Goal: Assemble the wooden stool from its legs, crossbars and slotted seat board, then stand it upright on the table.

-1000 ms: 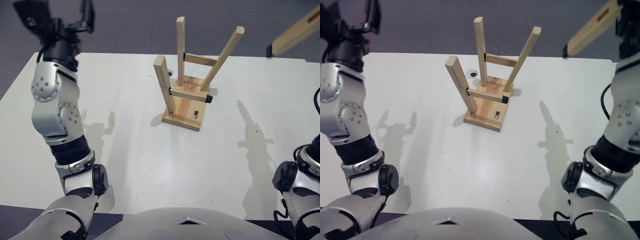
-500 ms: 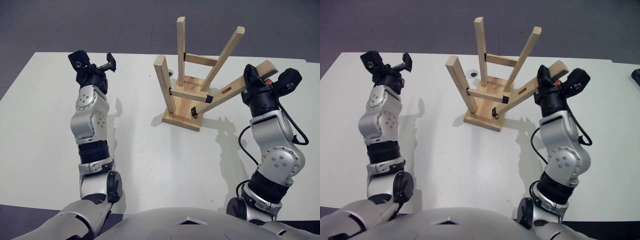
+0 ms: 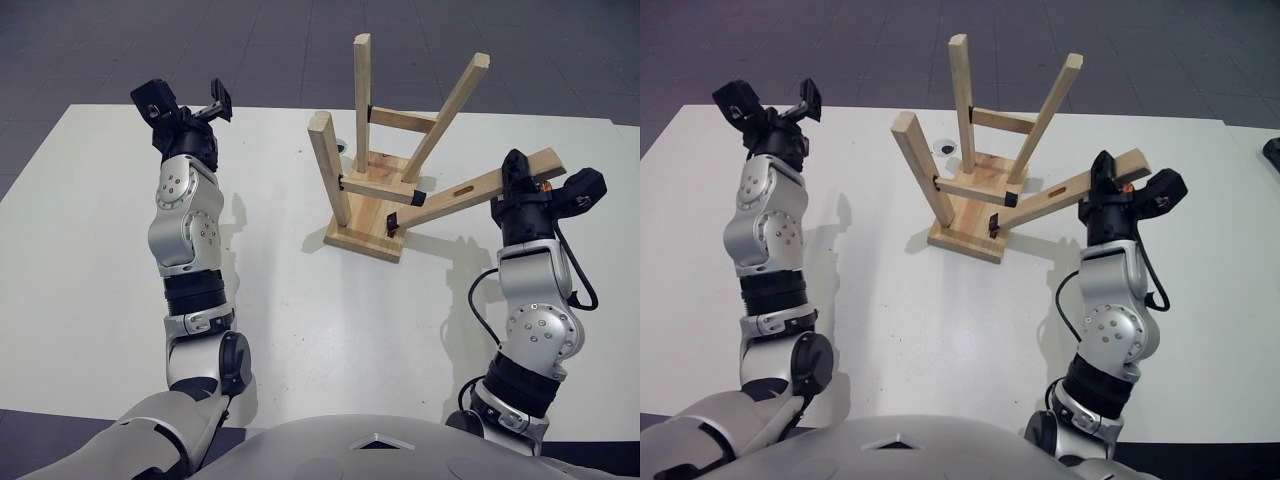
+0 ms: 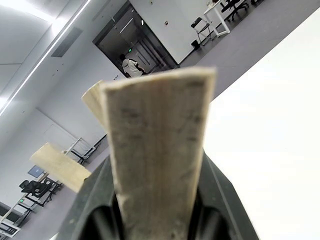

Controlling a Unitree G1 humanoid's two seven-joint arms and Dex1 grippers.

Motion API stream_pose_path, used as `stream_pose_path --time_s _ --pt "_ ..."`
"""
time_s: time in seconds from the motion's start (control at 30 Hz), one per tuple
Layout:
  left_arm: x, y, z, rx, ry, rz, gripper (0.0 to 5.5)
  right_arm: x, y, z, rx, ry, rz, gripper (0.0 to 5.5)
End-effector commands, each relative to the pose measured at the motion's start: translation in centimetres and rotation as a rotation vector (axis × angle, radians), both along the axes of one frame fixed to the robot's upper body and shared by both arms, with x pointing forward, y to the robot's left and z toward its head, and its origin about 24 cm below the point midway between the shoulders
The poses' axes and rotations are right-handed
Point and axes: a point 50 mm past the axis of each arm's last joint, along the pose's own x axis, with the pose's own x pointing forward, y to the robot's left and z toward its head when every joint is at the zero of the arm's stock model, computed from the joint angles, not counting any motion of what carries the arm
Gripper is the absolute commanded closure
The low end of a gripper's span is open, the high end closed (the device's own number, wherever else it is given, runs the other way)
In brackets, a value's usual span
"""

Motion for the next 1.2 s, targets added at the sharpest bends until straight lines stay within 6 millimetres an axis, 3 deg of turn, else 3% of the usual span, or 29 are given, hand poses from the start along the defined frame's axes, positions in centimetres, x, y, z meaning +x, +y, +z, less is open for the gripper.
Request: stream_pose_path --time_s 0.03,0.5,0.7,1.07,1.2 --pt "0.0 -0.2 0.8 -0.012 -0.032 0.009 0.1 -0.3 -0.8 -1.2 -0.053 0.099 -0.026 4.48" --pt "-0.8 -0.3 1.0 -0.028 -0.037 0.041 0.1 -1.5 0.4 -1.7 0.025 0.185 0.025 4.48" --pt "-0.7 -0.2 1.3 -0.032 -0.051 0.048 0.1 -1.1 -0.1 -1.5 -0.167 0.202 -0.06 4.48" --pt "-0.7 -1.3 1.6 -0.047 -0.066 0.022 0.1 0.3 -0.6 -1.8 -0.328 0.164 -0.087 4.47" --pt "-0.5 -2.2 1.6 -0.054 -0.067 -0.01 0.1 0.6 -1.0 -2.7 -0.273 0.143 -0.112 4.47"
